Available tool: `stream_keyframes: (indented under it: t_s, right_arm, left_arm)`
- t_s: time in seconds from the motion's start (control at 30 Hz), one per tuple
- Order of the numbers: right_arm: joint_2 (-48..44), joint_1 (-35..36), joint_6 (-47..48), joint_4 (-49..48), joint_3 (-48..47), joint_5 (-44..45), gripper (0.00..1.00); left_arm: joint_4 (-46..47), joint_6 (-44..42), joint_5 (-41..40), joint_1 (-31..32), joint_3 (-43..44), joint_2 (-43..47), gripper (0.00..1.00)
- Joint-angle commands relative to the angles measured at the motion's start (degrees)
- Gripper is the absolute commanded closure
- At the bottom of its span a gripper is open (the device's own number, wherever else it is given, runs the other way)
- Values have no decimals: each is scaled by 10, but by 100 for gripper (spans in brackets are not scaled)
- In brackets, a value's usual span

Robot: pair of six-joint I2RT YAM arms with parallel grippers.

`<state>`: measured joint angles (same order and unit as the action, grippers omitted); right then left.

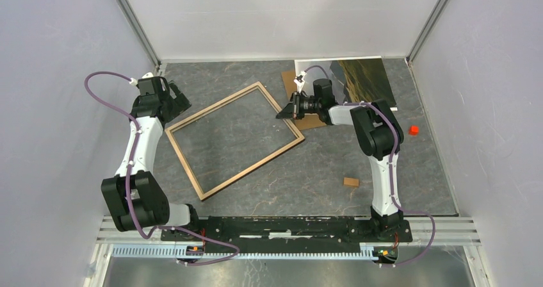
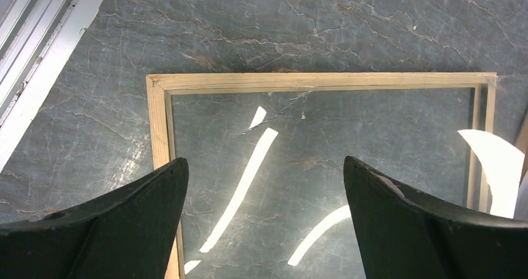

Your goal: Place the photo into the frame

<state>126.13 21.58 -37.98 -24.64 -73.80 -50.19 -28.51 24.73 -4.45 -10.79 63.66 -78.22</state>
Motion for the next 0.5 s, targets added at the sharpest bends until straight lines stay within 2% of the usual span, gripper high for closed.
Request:
stream_keyframes:
  t_s: [0.0, 0.47]
  right_arm:
    - [8, 0, 53, 54, -48, -13, 100]
    - [13, -1, 138, 239, -126, 6, 100]
  left_arm:
    - [23, -21, -7, 1, 0, 0, 0]
    - [23, -20, -1, 1, 1, 1, 0]
